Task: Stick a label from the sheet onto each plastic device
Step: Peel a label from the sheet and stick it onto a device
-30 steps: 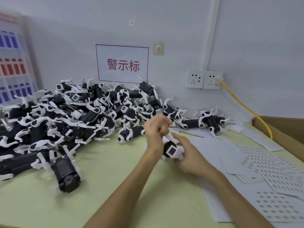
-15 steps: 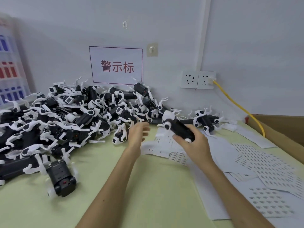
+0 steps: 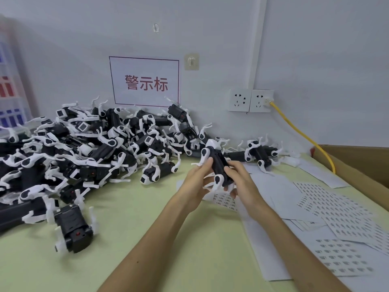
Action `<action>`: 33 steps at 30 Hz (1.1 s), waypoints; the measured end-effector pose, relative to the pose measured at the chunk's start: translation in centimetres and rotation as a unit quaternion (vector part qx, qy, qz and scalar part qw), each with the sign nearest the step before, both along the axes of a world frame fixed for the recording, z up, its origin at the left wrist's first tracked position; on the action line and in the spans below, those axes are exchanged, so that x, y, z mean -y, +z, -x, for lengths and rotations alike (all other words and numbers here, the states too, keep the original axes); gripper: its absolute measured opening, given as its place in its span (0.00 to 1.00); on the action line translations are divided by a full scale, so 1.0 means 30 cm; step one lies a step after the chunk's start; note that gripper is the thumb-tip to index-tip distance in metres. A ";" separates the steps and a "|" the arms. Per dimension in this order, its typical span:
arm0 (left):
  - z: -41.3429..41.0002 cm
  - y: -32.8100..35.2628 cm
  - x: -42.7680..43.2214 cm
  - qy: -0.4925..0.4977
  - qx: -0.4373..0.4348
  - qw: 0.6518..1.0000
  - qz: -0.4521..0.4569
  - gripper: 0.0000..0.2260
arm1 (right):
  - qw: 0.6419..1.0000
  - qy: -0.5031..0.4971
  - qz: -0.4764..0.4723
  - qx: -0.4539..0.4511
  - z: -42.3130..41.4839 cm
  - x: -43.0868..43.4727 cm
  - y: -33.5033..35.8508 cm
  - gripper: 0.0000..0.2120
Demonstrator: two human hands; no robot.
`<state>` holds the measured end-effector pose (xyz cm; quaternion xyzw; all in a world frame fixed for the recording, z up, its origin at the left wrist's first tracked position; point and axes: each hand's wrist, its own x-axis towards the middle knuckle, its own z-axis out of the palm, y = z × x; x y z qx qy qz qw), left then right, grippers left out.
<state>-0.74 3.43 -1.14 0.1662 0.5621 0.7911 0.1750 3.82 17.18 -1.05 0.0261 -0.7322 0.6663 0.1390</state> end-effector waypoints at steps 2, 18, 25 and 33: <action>-0.004 0.003 0.007 -0.004 -0.004 1.000 -0.021 0.22 | 1.000 0.020 0.000 -0.009 -0.007 0.002 0.005 0.09; -0.028 -0.003 -0.014 0.000 -0.090 0.992 0.088 0.15 | 0.993 -0.091 0.073 0.015 -0.012 -0.025 0.021 0.17; -0.022 0.006 0.017 -0.068 -0.046 0.997 0.014 0.20 | 0.989 0.032 0.145 0.025 -0.019 -0.039 0.038 0.11; 0.004 0.011 0.034 0.032 0.044 0.994 -0.092 0.21 | 0.999 0.019 0.040 -0.009 -0.010 -0.034 0.023 0.06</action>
